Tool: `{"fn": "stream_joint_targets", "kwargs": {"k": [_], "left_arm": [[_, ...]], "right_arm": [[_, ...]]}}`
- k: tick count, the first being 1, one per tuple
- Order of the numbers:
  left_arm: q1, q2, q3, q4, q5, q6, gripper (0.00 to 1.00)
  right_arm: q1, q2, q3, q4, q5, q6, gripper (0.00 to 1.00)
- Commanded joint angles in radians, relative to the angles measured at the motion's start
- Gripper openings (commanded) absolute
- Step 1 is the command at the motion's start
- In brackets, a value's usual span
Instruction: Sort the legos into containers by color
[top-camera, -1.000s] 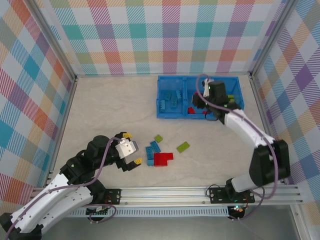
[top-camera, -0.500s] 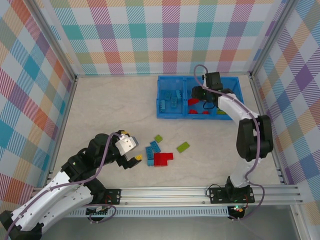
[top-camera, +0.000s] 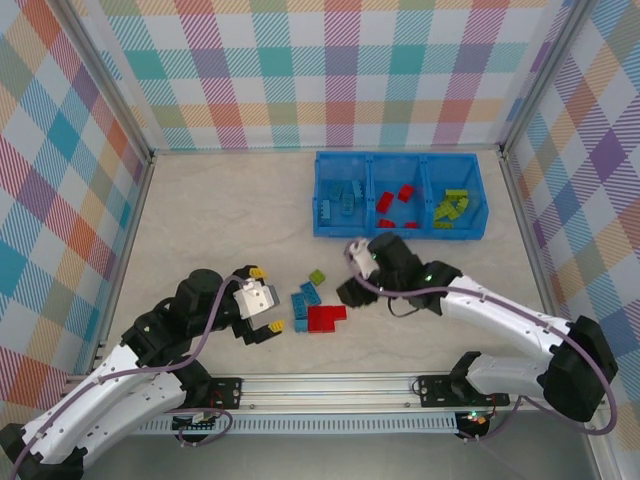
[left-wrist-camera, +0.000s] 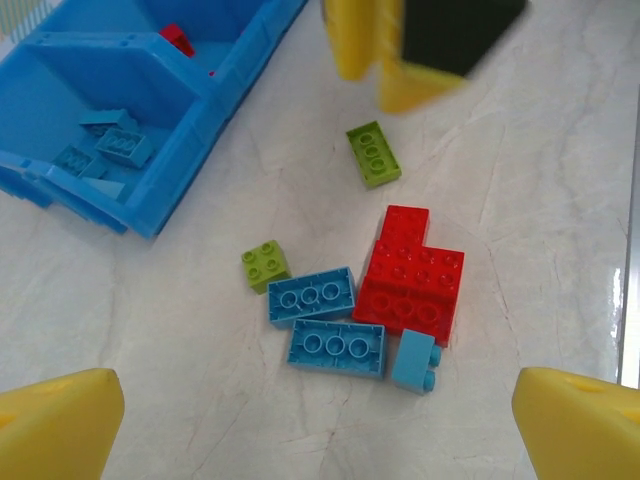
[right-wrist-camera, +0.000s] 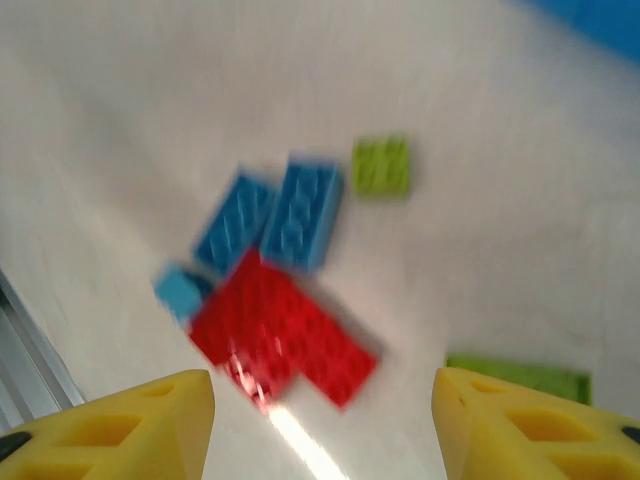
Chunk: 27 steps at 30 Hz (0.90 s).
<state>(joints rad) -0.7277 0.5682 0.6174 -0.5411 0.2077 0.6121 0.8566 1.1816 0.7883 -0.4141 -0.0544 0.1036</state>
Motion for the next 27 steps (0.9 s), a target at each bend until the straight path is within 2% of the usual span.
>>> {"fn": "stream_joint_targets", "kwargs": {"k": [1, 4, 6, 8, 10, 14, 19, 22, 25, 27], "left_arm": [[0.010, 0.007, -0.010, -0.016, 0.042, 0.025, 1.00], [0.011, 0.009, -0.010, -0.025, 0.044, 0.025, 1.00], [0.011, 0.005, -0.010, -0.028, 0.042, 0.025, 1.00], [0.010, -0.001, -0.011, -0.031, 0.038, 0.025, 1.00], [0.010, -0.008, -0.015, -0.031, 0.040, 0.024, 1.00], [0.010, -0.011, -0.018, -0.028, 0.045, 0.022, 1.00], [0.010, -0.009, -0.019, -0.035, 0.041, 0.027, 1.00], [0.010, -0.002, -0.018, -0.039, 0.038, 0.031, 1.00], [0.011, 0.000, -0.018, -0.040, 0.038, 0.033, 1.00], [0.010, -0.001, -0.018, -0.042, 0.038, 0.034, 1.00]], "right_arm": [[0.080, 0.021, -0.046, -0.067, 0.116, -0.291, 0.60], [0.133, 0.046, -0.082, -0.009, 0.192, -0.524, 0.64], [0.134, 0.042, -0.110, 0.032, 0.148, -0.682, 0.69], [0.134, 0.030, -0.156, 0.100, 0.099, -0.842, 0.79], [0.120, 0.030, -0.194, 0.180, 0.052, -0.952, 0.84], [0.039, 0.089, -0.167, 0.230, -0.123, -1.000, 0.86], [0.011, 0.195, -0.153, 0.303, -0.138, -1.029, 0.88], [0.006, 0.260, -0.107, 0.287, -0.143, -1.022, 0.87], [-0.003, 0.323, -0.075, 0.282, -0.144, -1.018, 0.84], [-0.011, 0.354, -0.055, 0.262, -0.162, -1.010, 0.74]]}}
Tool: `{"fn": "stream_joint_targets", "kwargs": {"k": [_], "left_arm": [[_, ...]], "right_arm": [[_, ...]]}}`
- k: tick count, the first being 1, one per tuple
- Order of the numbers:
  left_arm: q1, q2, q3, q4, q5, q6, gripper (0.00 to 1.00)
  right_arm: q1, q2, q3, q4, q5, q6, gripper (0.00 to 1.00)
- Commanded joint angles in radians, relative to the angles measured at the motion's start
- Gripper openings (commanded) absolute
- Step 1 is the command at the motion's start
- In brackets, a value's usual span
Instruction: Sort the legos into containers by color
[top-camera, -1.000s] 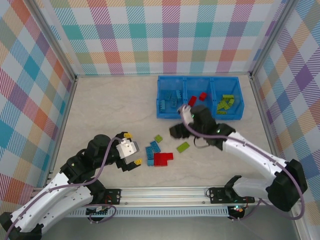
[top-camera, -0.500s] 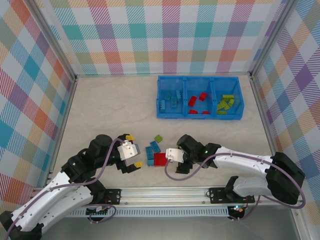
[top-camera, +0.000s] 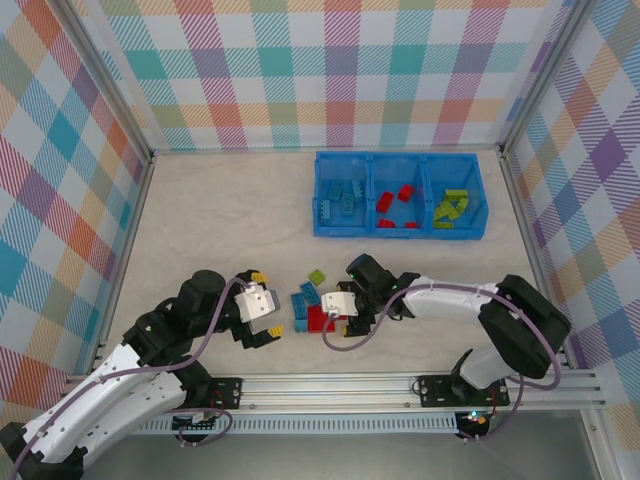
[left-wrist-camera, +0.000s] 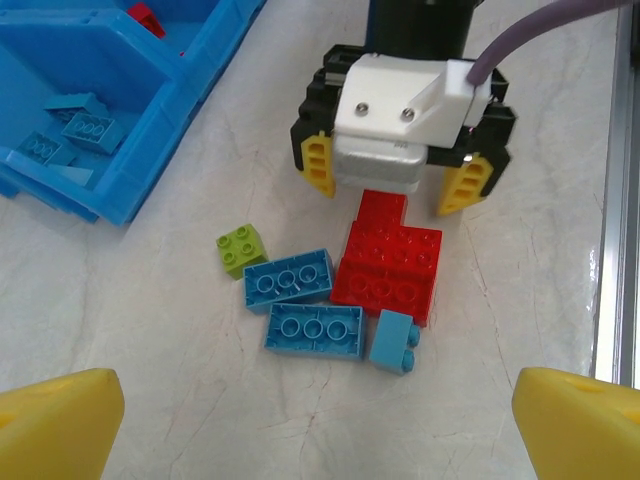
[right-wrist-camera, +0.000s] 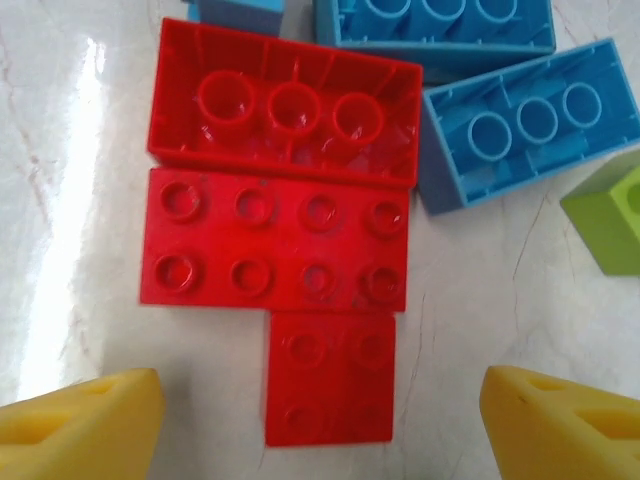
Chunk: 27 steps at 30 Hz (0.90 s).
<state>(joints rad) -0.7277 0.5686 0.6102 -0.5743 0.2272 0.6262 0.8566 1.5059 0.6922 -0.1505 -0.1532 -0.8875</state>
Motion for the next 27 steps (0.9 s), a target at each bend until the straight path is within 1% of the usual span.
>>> {"fn": "stream_joint_targets", "kwargs": {"k": [1, 3, 8, 10, 14, 16, 20, 22, 24, 27], "left_arm": [[0.010, -0.001, -0.012, -0.009, 0.018, 0.021, 1.00], [0.011, -0.003, -0.012, -0.010, 0.018, 0.023, 1.00], [0.010, 0.002, -0.015, -0.009, 0.019, 0.029, 1.00], [0.010, 0.006, -0.013, -0.009, 0.021, 0.029, 1.00], [0.010, 0.005, -0.013, -0.009, 0.020, 0.031, 1.00], [0.010, 0.004, -0.014, -0.007, 0.018, 0.030, 1.00], [0.010, -0.002, -0.014, -0.002, 0.021, 0.033, 1.00], [0.010, -0.006, -0.015, 0.006, 0.023, 0.032, 1.00], [0.010, -0.010, -0.018, 0.018, 0.023, 0.025, 1.00], [0.010, -0.015, -0.021, 0.027, 0.019, 0.018, 1.00]], "right_arm": [[-0.015, 0.044, 0.049, -0.019, -0.073, -0.014, 0.66], [-0.019, 0.064, 0.053, -0.032, -0.074, -0.007, 0.53], [-0.022, 0.058, 0.045, -0.053, -0.053, 0.002, 0.39], [-0.023, 0.042, 0.041, -0.055, -0.049, 0.003, 0.38], [-0.024, 0.011, 0.037, -0.066, -0.036, -0.002, 0.31], [-0.024, -0.021, 0.027, -0.044, -0.017, 0.009, 0.30], [-0.026, -0.132, -0.013, 0.079, 0.021, 0.081, 0.30], [-0.039, -0.200, -0.035, 0.152, 0.006, 0.114, 0.30], [-0.064, -0.247, -0.051, 0.233, 0.006, 0.155, 0.28], [-0.125, -0.280, -0.048, 0.337, 0.052, 0.242, 0.29]]}}
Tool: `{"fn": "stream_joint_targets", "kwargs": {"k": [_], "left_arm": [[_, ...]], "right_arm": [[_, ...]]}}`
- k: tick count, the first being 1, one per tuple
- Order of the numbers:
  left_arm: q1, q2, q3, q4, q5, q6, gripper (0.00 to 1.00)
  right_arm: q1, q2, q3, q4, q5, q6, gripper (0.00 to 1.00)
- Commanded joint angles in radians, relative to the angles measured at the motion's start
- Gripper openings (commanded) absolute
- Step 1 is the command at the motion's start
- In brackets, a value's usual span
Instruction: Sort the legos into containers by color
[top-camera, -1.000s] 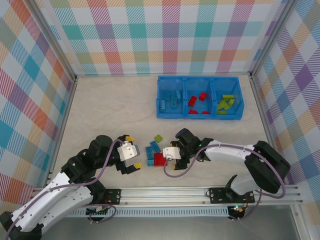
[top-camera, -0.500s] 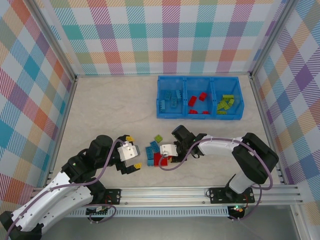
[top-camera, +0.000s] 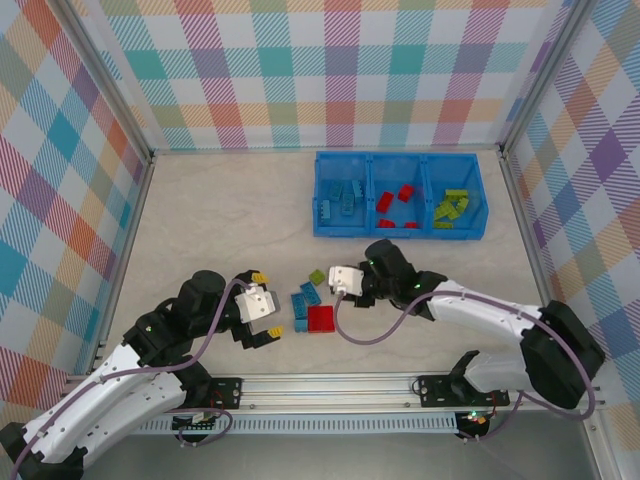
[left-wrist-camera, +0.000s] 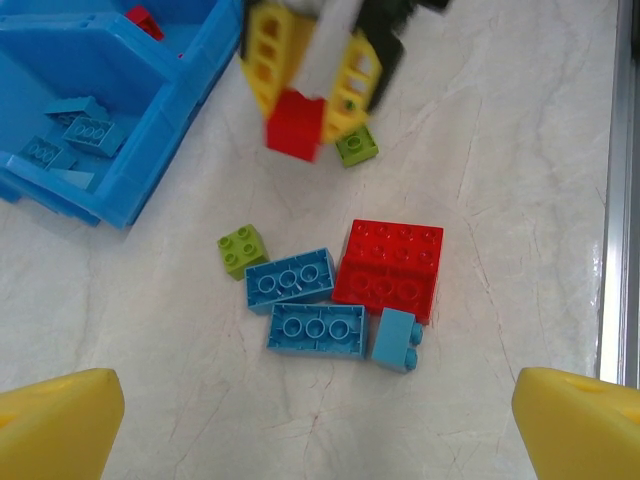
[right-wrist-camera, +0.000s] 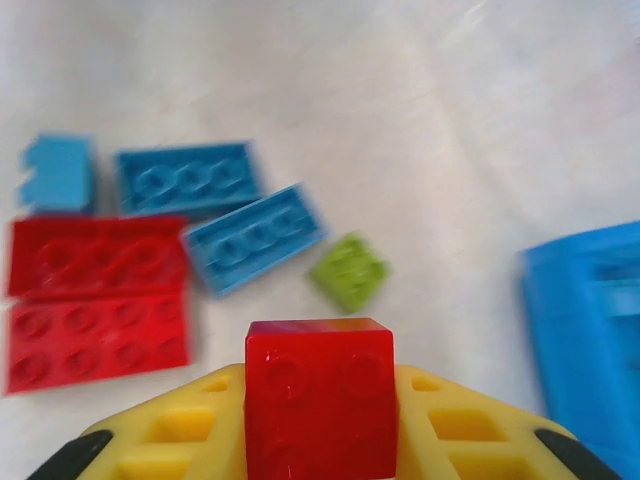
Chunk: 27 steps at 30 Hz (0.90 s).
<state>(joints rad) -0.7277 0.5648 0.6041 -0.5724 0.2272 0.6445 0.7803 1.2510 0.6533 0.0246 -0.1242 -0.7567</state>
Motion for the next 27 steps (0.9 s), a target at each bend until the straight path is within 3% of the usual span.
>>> {"fn": "stream_joint_targets", "kwargs": {"k": [1, 7, 14, 20, 27], "left_arm": [[0.010, -0.011, -0.015, 0.025, 0.018, -0.001, 1.00], [0.010, -0.014, -0.012, 0.023, 0.018, -0.005, 1.00], [0.010, -0.022, -0.012, 0.019, 0.011, -0.011, 1.00], [0.010, -0.028, -0.014, 0.016, -0.001, -0.014, 1.00], [0.010, -0.018, -0.013, 0.025, -0.023, -0.050, 1.00]], "right_arm": [[-0.068, -0.025, 0.001, 0.184, 0.047, 0.140, 0.29], [-0.232, 0.039, 0.146, 0.182, 0.206, 0.365, 0.36], [-0.454, 0.266, 0.439, -0.035, 0.195, 0.725, 0.35], [-0.485, 0.462, 0.656, -0.243, 0.233, 0.853, 0.40], [-0.488, 0.446, 0.718, -0.344, 0.215, 0.941, 0.57]]}}
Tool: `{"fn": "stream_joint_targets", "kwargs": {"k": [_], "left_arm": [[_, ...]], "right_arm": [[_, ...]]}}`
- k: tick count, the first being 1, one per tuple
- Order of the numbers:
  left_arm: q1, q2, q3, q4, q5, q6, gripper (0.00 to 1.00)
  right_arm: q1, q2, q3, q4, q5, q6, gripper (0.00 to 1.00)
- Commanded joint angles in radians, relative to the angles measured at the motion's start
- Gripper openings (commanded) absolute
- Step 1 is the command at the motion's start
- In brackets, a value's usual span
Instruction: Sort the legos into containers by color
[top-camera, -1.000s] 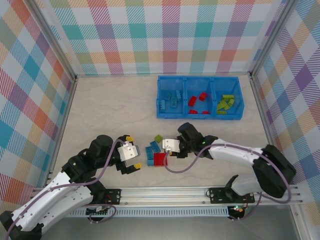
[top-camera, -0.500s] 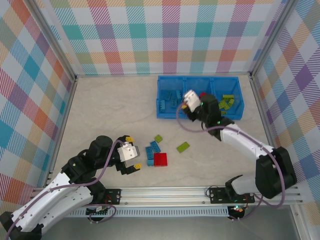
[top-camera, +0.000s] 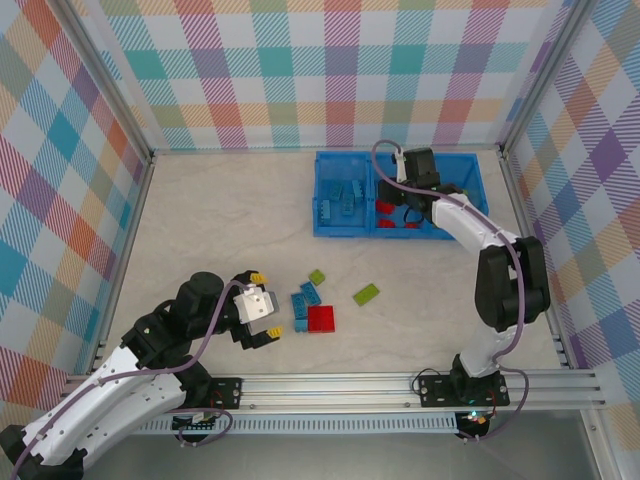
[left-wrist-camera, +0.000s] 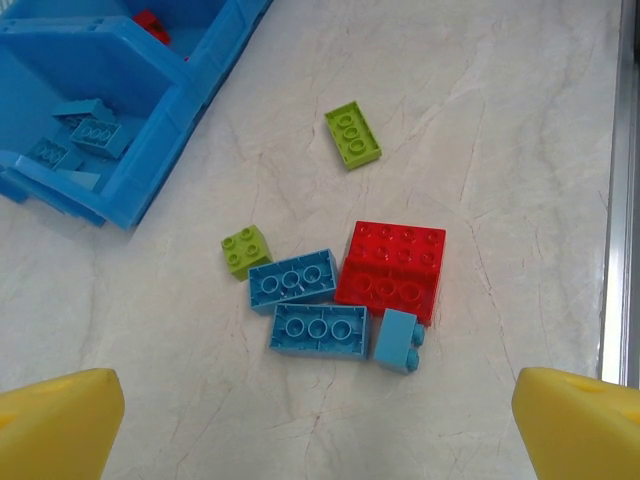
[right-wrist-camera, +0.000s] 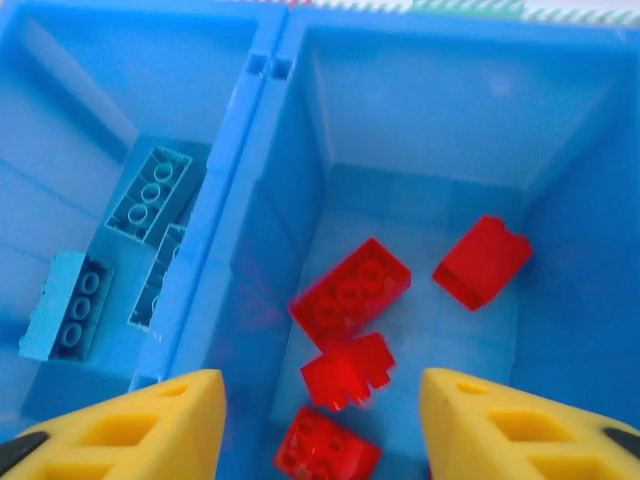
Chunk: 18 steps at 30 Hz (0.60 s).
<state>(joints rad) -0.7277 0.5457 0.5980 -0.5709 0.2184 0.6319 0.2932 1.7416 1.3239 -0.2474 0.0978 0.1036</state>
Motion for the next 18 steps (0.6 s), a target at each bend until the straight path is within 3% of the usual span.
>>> {"fn": "stream_joint_targets", "kwargs": {"k": [1, 5, 9, 12, 15, 18], "left_arm": [[0.010, 0.006, -0.005, 0.029, -0.028, -0.062, 1.00], [0.010, 0.059, 0.036, 0.055, -0.100, -0.240, 1.00], [0.011, 0.123, 0.103, 0.029, -0.154, -0.308, 1.00], [0.010, 0.164, 0.168, 0.038, -0.201, -0.458, 1.00], [0.005, 0.209, 0.169, 0.125, -0.189, -0.591, 1.00], [-0.016, 0.255, 0.113, 0.255, -0.200, -0.606, 1.00]], "right_arm": [[0.000, -0.062, 0.039, -0.078, -0.015, 0.092, 0.58], [-0.002, -0.197, -0.062, -0.059, -0.104, 0.179, 0.61], [0.000, -0.341, -0.187, -0.072, -0.243, 0.267, 0.59], [0.013, -0.444, -0.282, -0.115, -0.291, 0.339, 0.57], [0.096, -0.514, -0.361, -0.183, -0.245, 0.368, 0.57], [0.248, -0.501, -0.371, -0.317, -0.089, 0.368, 0.59]]}}
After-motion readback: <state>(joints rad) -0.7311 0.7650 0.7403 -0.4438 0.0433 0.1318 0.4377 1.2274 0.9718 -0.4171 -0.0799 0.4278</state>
